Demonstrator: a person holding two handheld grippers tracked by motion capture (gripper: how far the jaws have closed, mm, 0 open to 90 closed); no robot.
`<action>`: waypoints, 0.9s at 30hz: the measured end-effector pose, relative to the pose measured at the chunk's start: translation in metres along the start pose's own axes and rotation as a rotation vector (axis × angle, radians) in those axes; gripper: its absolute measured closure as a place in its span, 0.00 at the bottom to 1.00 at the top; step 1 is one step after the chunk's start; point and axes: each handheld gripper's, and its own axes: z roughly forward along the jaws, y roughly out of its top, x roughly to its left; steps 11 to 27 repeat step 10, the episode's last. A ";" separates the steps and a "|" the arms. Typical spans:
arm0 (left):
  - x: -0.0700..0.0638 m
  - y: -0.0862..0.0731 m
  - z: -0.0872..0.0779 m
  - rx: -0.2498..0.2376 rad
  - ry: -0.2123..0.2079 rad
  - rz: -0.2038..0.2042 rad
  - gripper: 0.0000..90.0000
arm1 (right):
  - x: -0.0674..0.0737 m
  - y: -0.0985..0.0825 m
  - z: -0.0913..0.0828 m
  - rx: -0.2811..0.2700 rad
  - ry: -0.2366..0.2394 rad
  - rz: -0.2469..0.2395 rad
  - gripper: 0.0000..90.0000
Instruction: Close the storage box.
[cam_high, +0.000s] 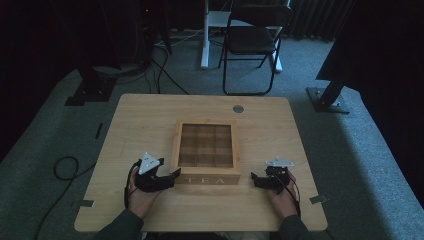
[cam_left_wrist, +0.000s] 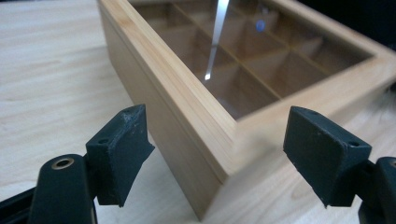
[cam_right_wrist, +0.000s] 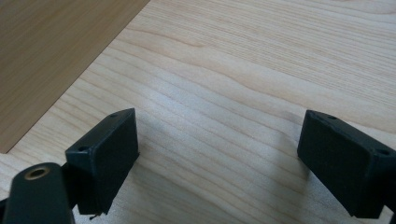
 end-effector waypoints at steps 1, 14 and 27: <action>0.003 0.001 -0.001 -0.017 -0.008 -0.022 0.25 | 0.000 0.000 0.000 0.000 0.000 0.000 0.13; 0.021 0.006 -0.001 -0.068 0.038 -0.064 0.26 | 0.000 0.000 0.000 0.001 0.001 -0.001 0.13; 0.021 0.006 -0.001 -0.068 0.038 -0.064 0.26 | 0.000 0.000 0.000 0.001 0.001 -0.001 0.13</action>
